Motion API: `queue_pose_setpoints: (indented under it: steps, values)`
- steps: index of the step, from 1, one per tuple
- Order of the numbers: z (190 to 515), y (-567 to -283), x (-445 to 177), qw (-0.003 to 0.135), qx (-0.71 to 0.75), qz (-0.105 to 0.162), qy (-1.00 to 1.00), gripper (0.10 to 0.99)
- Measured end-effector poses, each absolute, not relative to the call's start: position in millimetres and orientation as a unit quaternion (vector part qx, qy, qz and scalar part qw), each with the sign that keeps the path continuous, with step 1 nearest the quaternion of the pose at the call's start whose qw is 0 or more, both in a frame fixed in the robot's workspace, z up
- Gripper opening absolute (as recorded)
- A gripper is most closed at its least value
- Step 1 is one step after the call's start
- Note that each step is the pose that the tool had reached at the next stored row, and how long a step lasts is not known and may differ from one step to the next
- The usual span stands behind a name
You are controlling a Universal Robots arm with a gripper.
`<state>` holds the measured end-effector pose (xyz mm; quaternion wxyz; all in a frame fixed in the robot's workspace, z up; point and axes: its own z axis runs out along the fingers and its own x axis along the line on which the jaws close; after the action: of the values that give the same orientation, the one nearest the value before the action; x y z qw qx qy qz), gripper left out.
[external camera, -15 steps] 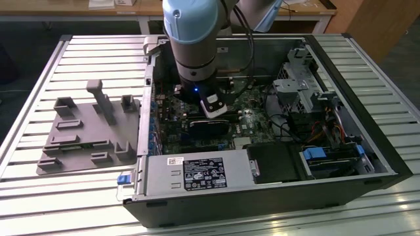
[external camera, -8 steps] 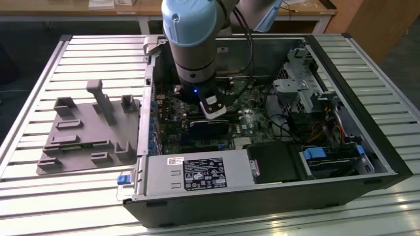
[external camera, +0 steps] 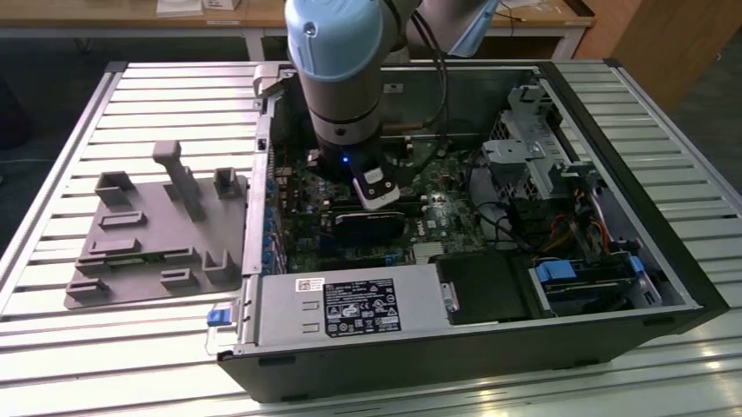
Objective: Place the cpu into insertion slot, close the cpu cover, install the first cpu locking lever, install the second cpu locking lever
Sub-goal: 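Install the second cpu locking lever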
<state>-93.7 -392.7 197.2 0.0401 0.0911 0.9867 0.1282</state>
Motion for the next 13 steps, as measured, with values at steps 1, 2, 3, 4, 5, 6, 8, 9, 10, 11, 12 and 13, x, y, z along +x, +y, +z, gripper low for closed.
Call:
queue_pose_setpoints:
  steps: [1,2,3,4,5,6,8,9,10,11,12,13]
  values:
    - [199,-393,-94,0.040,0.091,0.128,0.987,0.106]
    - [201,-393,-94,0.040,0.091,0.128,0.987,0.106]
    - [203,-393,-94,0.040,0.091,0.128,0.987,0.106]
    - [205,-393,-94,0.040,0.091,0.129,0.987,0.106]
    - [207,-393,-94,0.040,0.091,0.129,0.987,0.106]
    - [209,-393,-94,0.040,0.091,0.129,0.987,0.106]
    - [214,-393,-94,0.040,0.091,0.129,0.987,0.106]
    - [217,-393,-94,0.040,0.091,0.129,0.987,0.106]
    - [219,-393,-94,0.040,0.091,0.129,0.987,0.106]
    - [222,-393,-94,0.040,0.091,0.129,0.987,0.106]
    - [224,-393,-94,0.040,0.091,0.129,0.987,0.106]
    - [227,-393,-94,0.040,0.091,0.129,0.987,0.106]
